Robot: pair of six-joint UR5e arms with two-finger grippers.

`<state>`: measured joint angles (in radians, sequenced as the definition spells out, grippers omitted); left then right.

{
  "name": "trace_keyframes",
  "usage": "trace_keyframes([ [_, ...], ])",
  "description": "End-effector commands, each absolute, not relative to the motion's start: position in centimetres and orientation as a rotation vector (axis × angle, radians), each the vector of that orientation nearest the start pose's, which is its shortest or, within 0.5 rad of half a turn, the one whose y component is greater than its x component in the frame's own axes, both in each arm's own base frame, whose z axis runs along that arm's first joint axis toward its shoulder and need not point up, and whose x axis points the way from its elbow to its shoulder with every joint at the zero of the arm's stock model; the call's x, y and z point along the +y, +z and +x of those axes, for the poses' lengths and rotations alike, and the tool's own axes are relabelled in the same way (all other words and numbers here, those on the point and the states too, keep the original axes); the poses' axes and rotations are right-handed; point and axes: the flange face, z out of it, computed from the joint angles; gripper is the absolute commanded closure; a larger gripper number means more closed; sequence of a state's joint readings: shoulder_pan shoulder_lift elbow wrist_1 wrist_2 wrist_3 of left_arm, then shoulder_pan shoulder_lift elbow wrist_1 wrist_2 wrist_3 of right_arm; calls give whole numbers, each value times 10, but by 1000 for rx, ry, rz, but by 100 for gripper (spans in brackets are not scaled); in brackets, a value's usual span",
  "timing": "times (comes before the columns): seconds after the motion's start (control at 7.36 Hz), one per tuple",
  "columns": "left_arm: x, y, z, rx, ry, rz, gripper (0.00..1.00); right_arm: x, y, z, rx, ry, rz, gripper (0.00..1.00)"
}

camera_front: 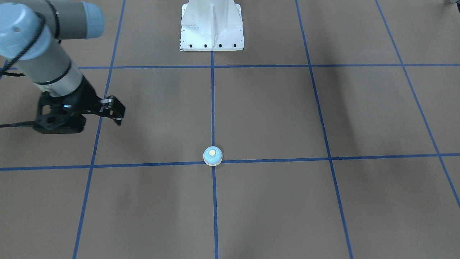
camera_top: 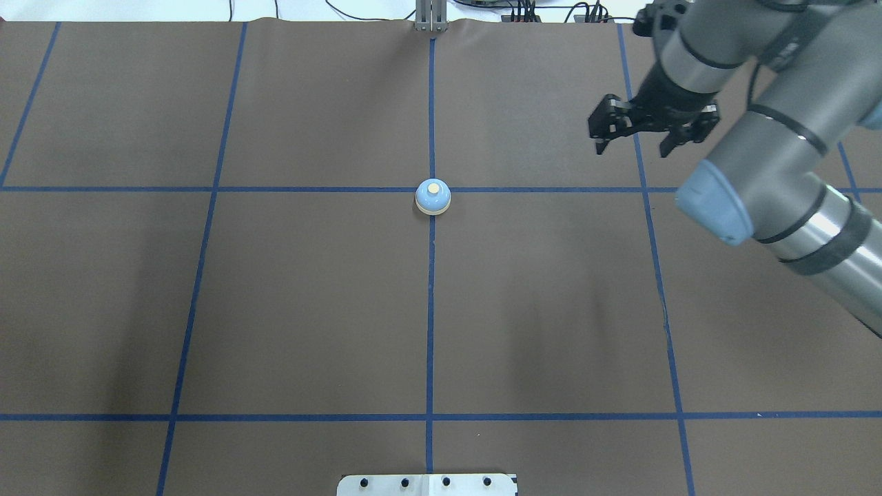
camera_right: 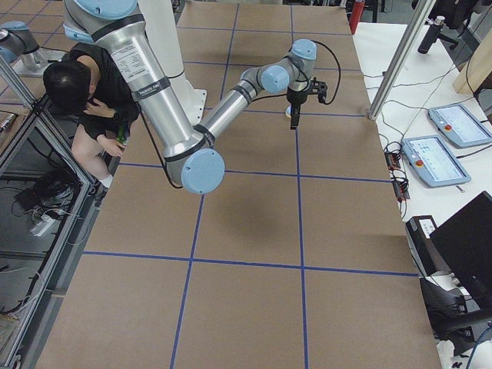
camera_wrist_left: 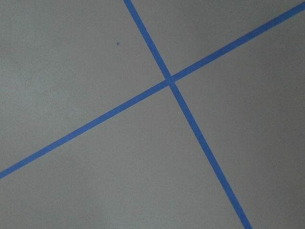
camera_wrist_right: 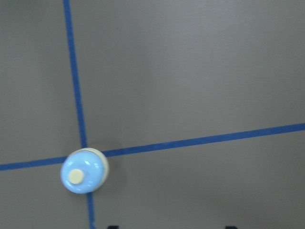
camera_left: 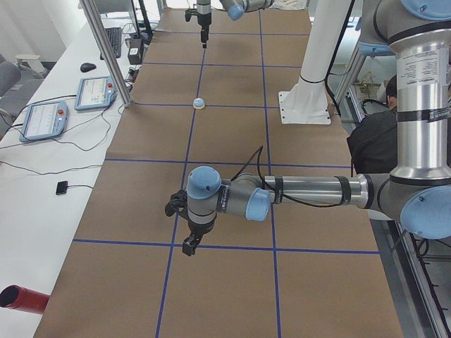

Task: Place and press bell with both arms

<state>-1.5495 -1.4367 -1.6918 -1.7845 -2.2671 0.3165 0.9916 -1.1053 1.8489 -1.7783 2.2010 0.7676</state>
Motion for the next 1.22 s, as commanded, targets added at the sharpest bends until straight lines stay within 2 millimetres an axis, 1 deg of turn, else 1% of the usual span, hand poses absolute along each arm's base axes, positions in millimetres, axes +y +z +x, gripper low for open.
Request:
trace_keyframes([
  [0.0,-428,614,-73,681,352,282,0,-535,384,-169,-784,-90,31,0],
  [0.14,-426,590,-73,690,325,229,0,-529,418,-129,-791,-121,30,0],
  [0.27,-423,578,-73,697,313,204,0,-518,453,-90,-789,-146,35,0],
  [0.41,-423,581,-72,706,308,193,0,-501,491,-53,-797,-165,27,0],
  [0.54,-424,583,-71,721,270,174,0,-477,528,-11,-797,-165,27,0],
  [0.68,-422,588,-71,724,243,155,0,-446,564,22,-835,-168,16,0],
  [0.82,-419,603,-71,732,230,127,0,-420,585,44,-878,-122,3,0],
  [0.95,-416,609,-71,741,217,110,0,-401,602,54,-880,-105,-14,0],
  [1.09,-415,611,-71,742,183,94,0,-392,614,58,-883,-124,-15,0],
])
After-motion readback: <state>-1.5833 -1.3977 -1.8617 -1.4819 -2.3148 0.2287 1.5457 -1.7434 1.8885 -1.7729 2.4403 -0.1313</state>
